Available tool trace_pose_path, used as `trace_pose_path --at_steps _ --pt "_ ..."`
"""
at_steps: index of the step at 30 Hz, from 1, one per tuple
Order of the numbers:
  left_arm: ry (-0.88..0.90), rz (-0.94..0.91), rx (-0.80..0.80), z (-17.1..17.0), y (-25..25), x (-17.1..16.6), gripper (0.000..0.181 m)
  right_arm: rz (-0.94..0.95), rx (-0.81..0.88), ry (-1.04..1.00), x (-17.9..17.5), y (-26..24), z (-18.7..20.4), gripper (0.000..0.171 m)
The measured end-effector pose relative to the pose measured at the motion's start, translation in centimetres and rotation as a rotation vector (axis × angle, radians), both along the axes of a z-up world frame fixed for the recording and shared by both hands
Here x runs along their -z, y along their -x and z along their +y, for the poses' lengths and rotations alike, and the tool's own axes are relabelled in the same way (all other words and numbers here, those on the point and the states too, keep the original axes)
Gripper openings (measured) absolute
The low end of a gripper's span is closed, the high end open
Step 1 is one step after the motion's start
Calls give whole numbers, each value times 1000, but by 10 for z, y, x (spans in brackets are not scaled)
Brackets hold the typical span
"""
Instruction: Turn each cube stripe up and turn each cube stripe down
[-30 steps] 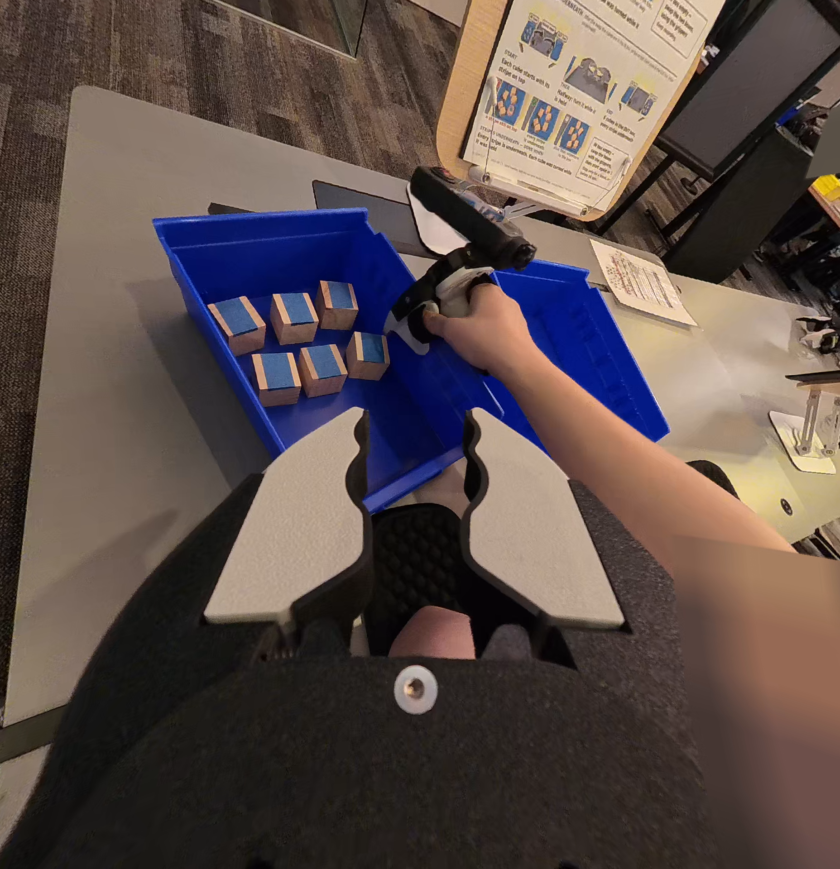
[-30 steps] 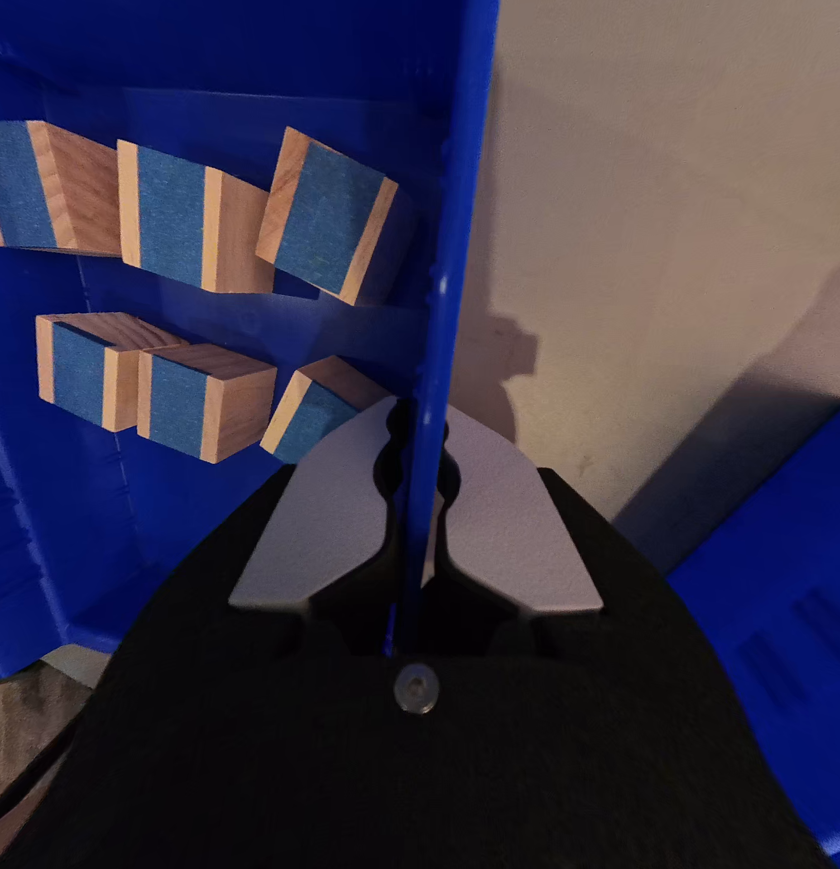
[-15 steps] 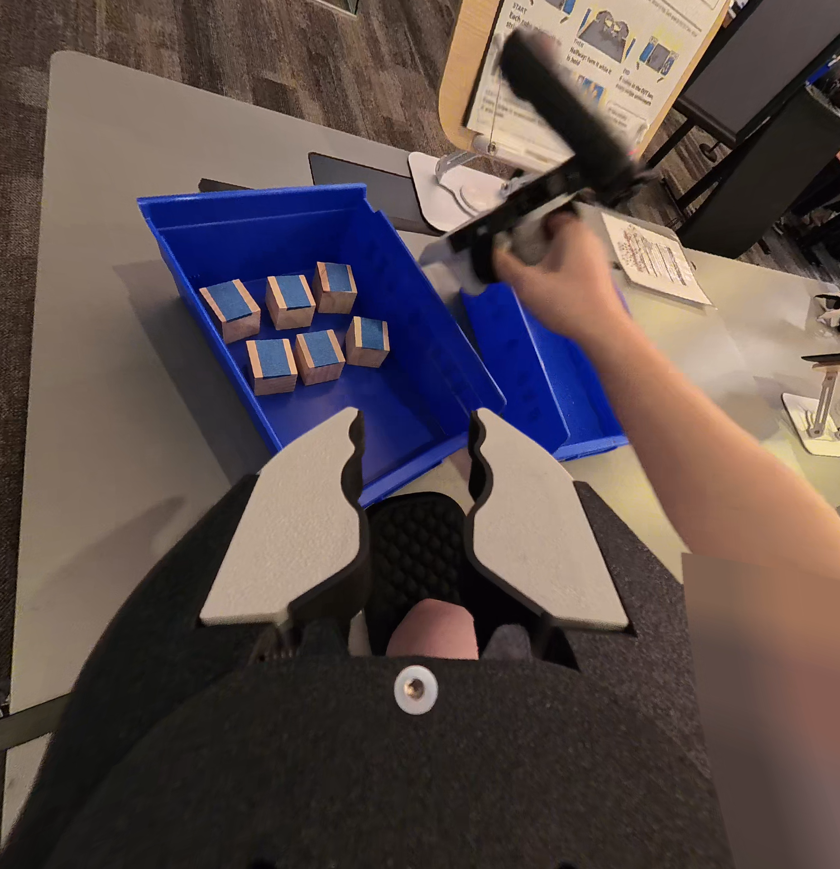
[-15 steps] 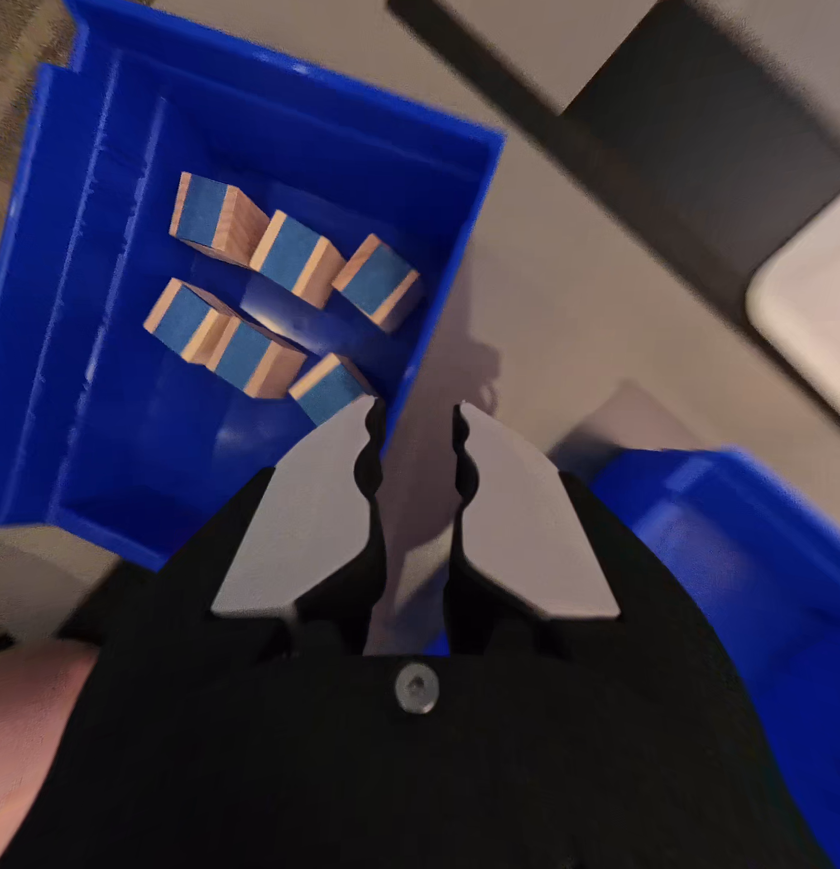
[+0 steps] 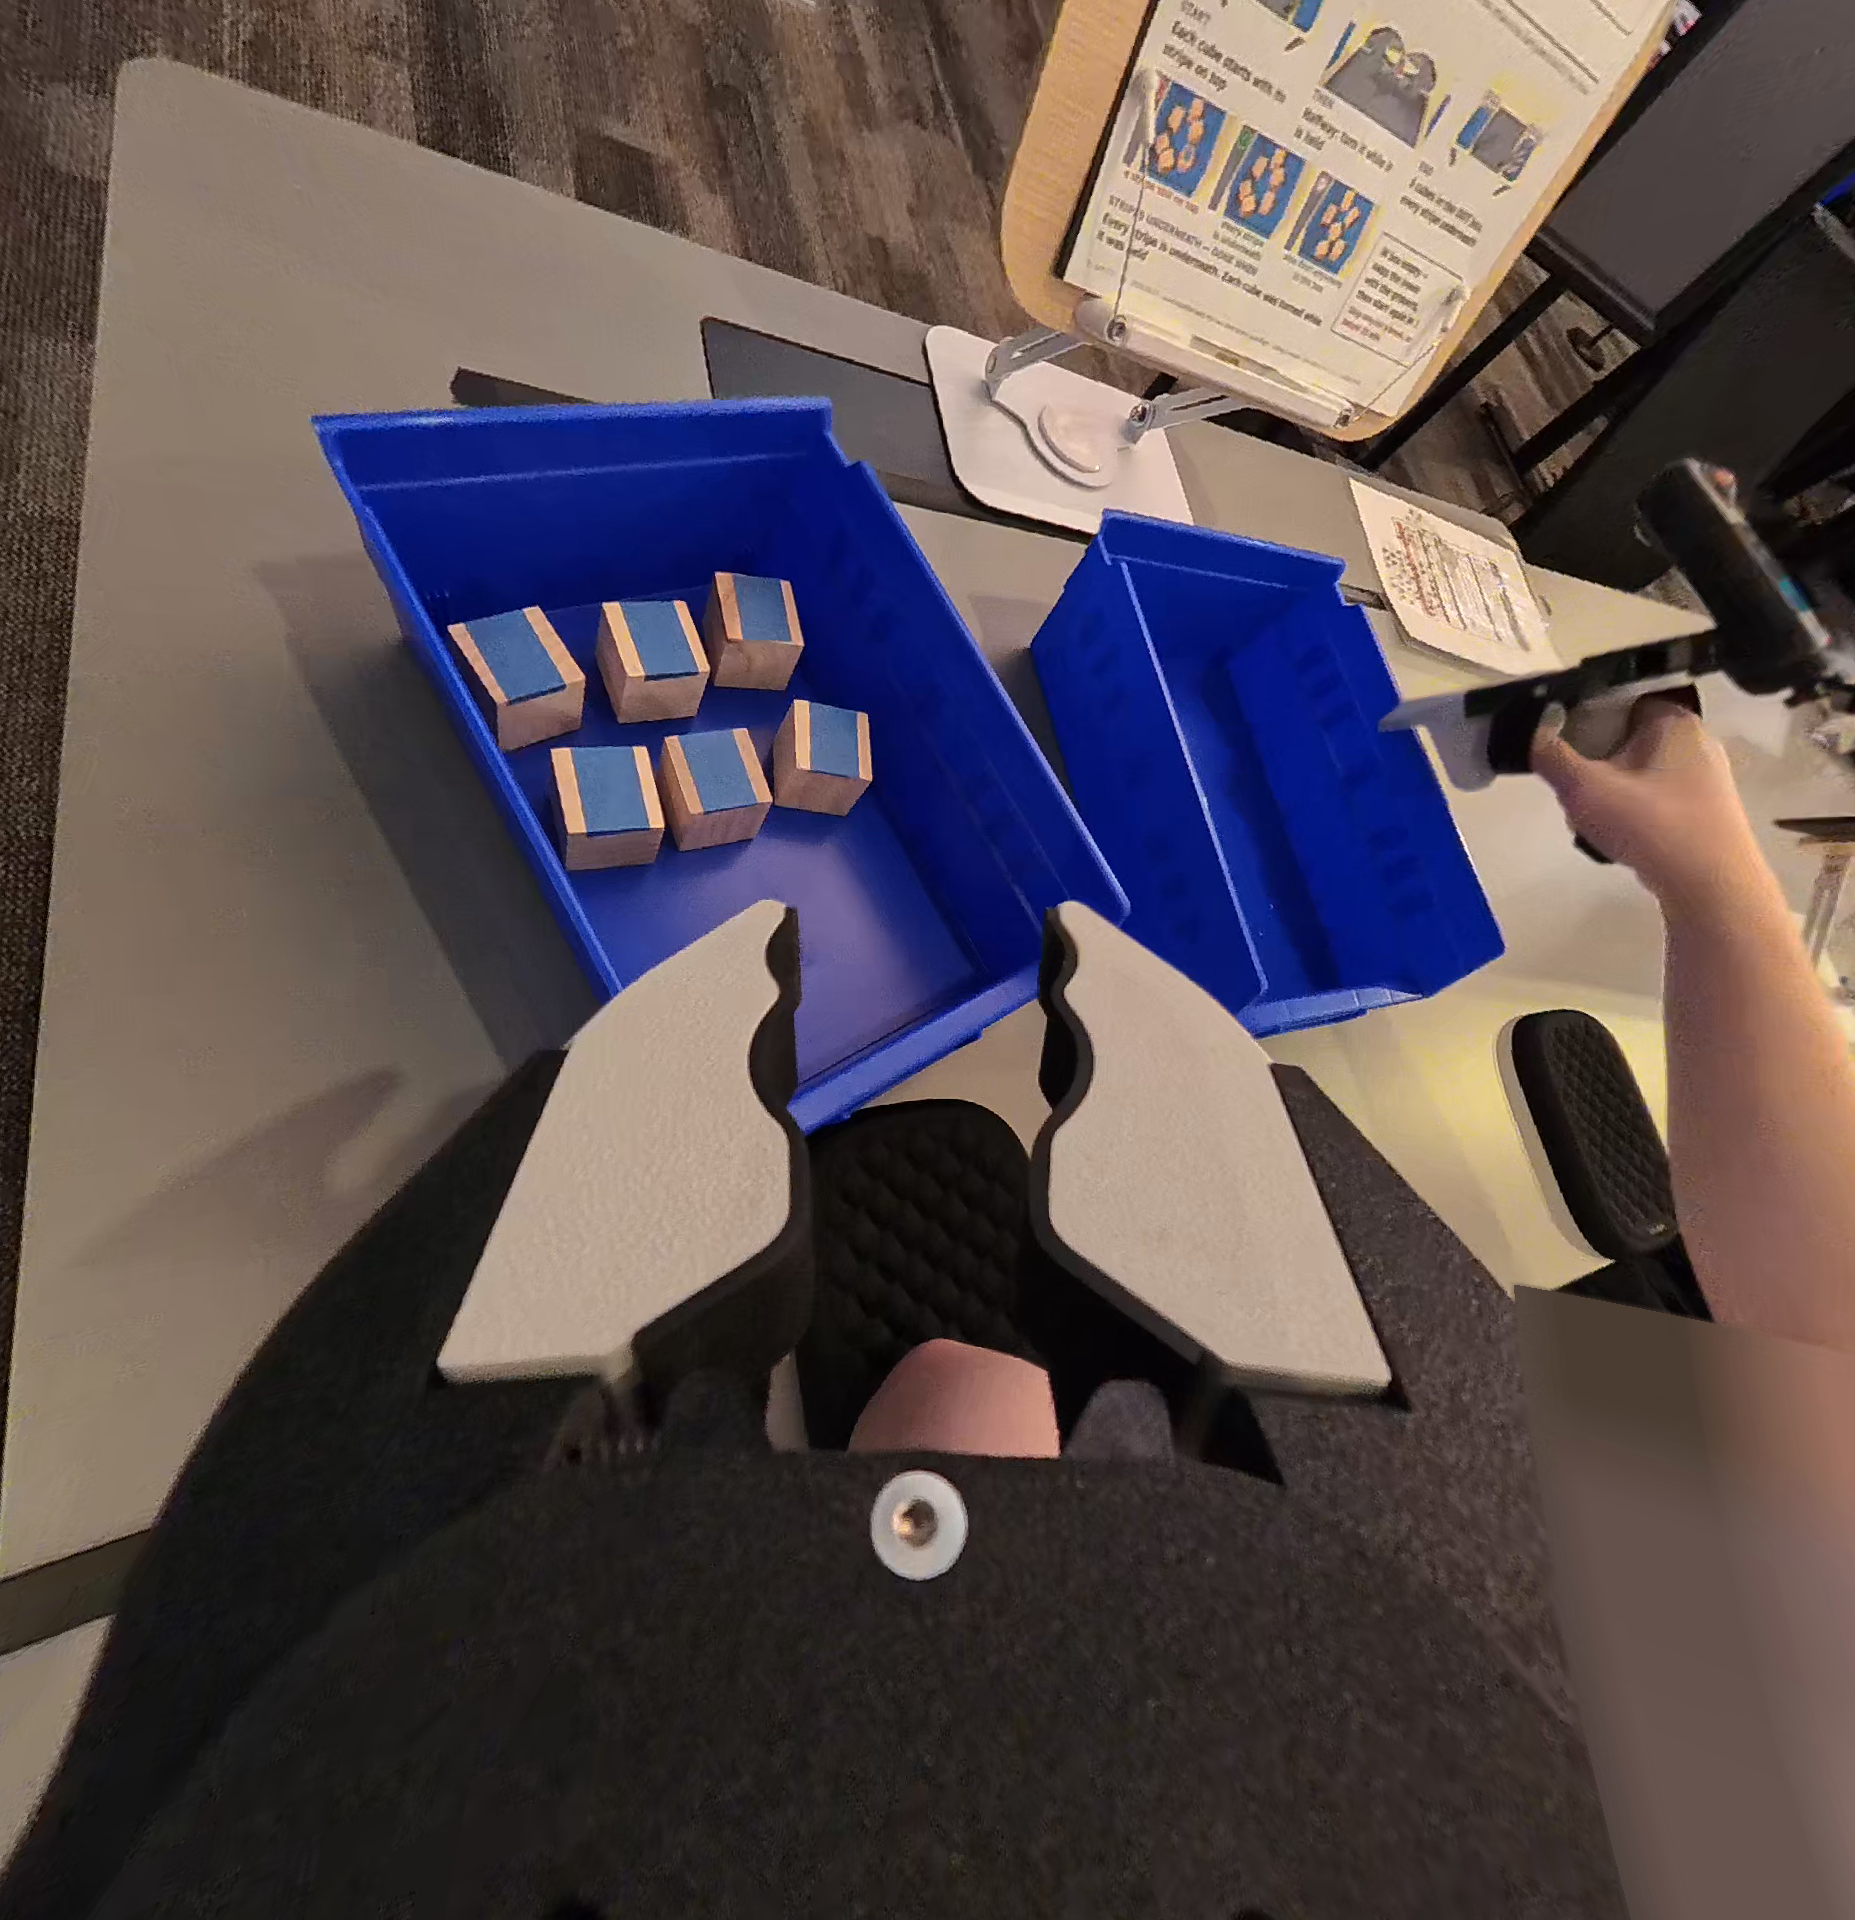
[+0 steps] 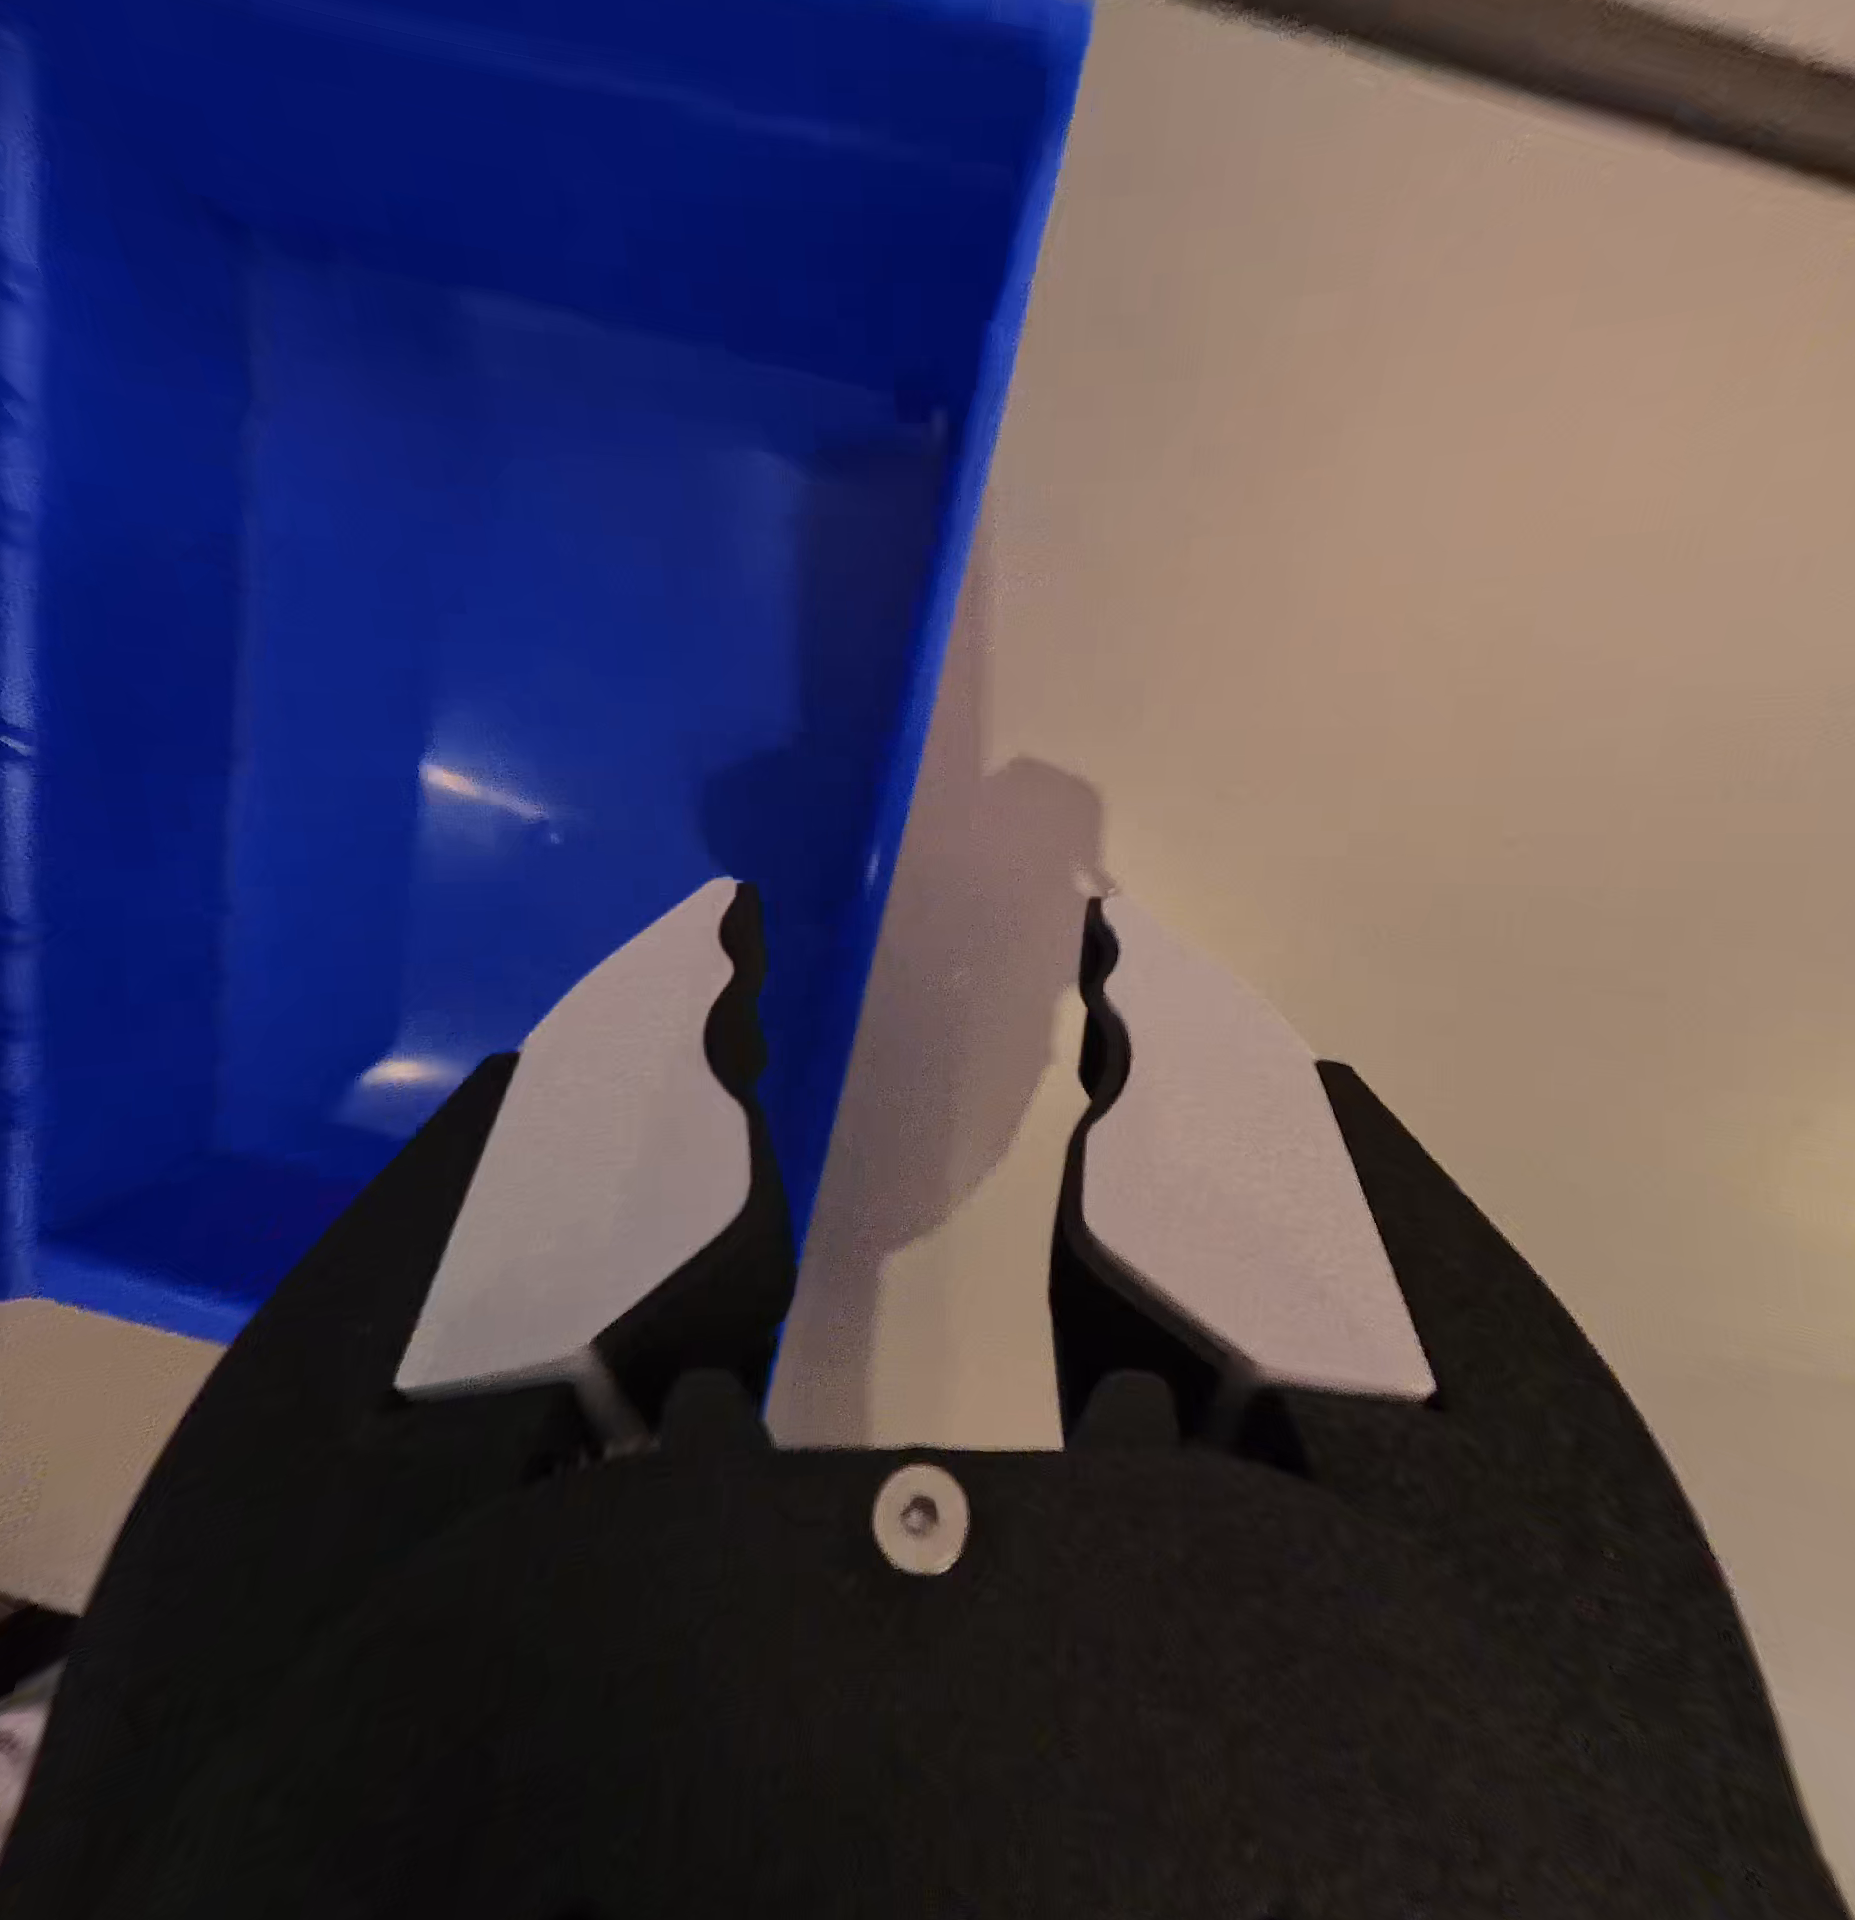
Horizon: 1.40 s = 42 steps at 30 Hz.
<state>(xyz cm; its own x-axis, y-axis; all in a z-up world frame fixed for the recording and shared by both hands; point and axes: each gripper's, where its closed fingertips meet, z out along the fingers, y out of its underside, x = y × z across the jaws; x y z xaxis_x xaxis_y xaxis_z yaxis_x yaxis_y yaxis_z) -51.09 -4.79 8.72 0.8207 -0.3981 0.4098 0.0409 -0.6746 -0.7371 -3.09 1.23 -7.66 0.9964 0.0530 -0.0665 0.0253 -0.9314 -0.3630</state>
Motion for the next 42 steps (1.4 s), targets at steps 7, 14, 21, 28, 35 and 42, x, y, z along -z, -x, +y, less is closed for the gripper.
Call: trace_pose_path --at_steps 7,14,21,28,35,42 --pt "63 92 20 5 -17 10 44 -41 -134 208 36 8 -15 9" --pt "52 205 199 5 -62 11 45 -4 -61 199 36 -97 -21 6" --pt "-3 267 213 17 -81 3 39 3 54 222 37 -223 -71 6" --pt "-11 191 107 39 -64 -5 37 18 190 211 38 -315 -113 6" --pt "71 94 23 49 -20 11 37 52 254 154 38 -345 -123 6" --pt "103 -16 40 65 -4 23 32 49 265 103 38 -346 -122 7"
